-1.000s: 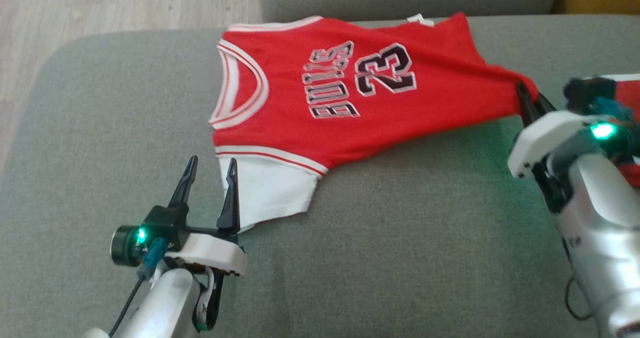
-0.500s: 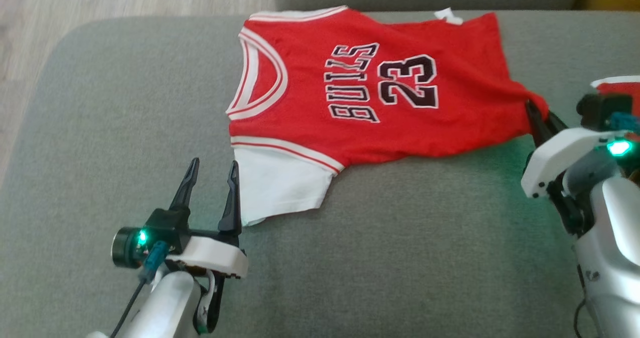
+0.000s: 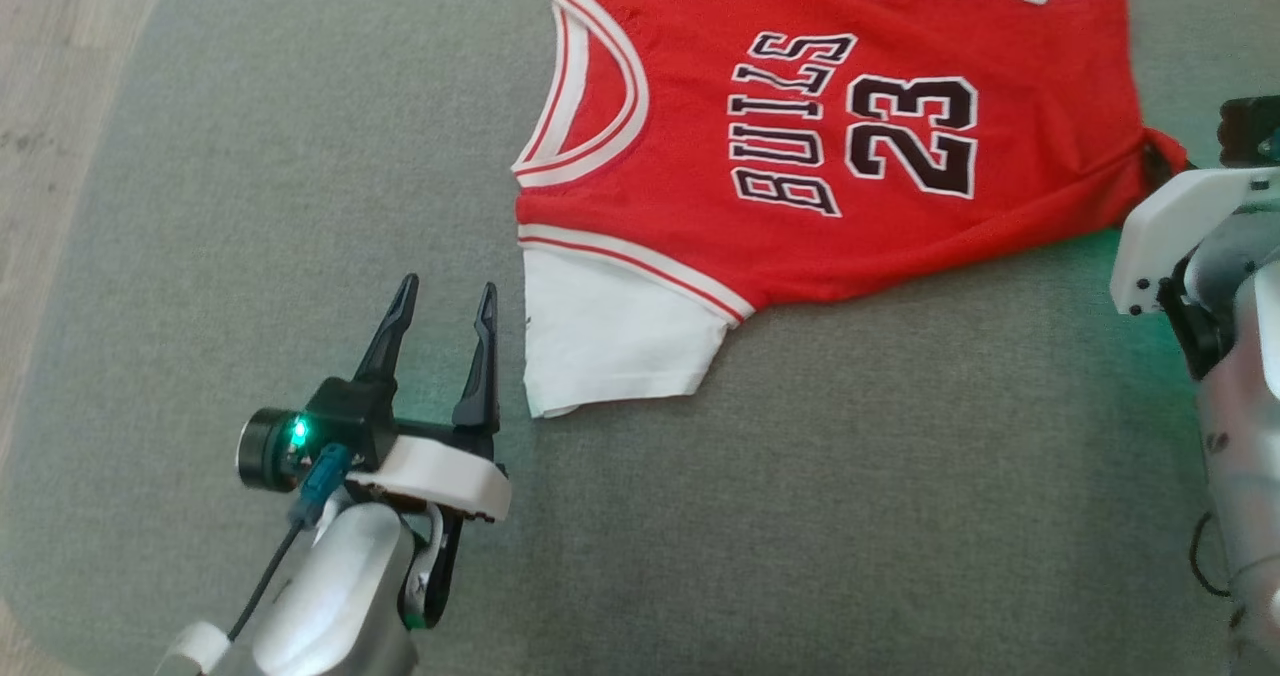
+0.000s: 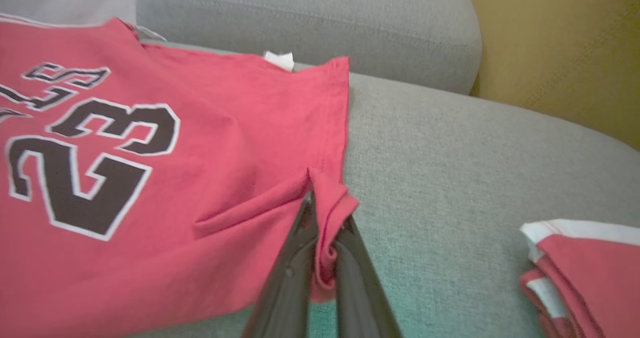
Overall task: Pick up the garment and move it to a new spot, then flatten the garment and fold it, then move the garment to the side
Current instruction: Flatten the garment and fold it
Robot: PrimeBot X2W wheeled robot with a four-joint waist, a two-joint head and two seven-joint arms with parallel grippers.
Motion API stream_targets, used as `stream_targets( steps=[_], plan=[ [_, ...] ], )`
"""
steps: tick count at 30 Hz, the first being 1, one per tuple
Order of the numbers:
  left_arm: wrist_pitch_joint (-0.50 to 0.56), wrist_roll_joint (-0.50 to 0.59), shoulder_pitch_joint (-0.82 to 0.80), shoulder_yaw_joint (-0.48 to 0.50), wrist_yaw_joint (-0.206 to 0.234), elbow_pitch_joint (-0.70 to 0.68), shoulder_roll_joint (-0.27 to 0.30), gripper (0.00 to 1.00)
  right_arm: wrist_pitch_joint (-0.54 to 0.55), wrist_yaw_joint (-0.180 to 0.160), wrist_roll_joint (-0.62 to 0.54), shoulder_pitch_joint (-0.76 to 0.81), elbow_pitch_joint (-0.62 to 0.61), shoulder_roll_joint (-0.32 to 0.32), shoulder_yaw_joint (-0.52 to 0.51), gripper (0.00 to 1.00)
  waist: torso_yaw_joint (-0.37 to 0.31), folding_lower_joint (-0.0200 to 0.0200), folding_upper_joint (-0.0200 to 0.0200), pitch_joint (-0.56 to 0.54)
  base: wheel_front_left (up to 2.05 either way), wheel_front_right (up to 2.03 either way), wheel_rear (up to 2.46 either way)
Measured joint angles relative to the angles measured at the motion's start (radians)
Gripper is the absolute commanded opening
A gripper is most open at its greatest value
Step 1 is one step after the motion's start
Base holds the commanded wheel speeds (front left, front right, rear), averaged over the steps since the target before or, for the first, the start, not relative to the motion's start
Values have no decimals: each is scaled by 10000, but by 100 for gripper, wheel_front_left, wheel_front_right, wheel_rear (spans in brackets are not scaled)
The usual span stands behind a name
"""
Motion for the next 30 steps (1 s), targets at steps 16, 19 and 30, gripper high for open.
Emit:
stream_targets(
  steps=[16,19,30],
  plan=[
    [0,82,-326,42,-65,121,-23,100,-1363,0,-2209,-1292,2353,50,-988,100,-161,-1,0,292,0,0,0],
    [0,82,-325,81,-65,121,-19,100,-1787,-2,-2161,-1301,2385,69,-1302,100,-372,-2,0,127,0,0,0],
    [0,81,14,336,19,100,6,100,-3906,0,-761,-774,1383,1223,-1588,100,-1294,-3,0,-791,0,0,0]
  ],
)
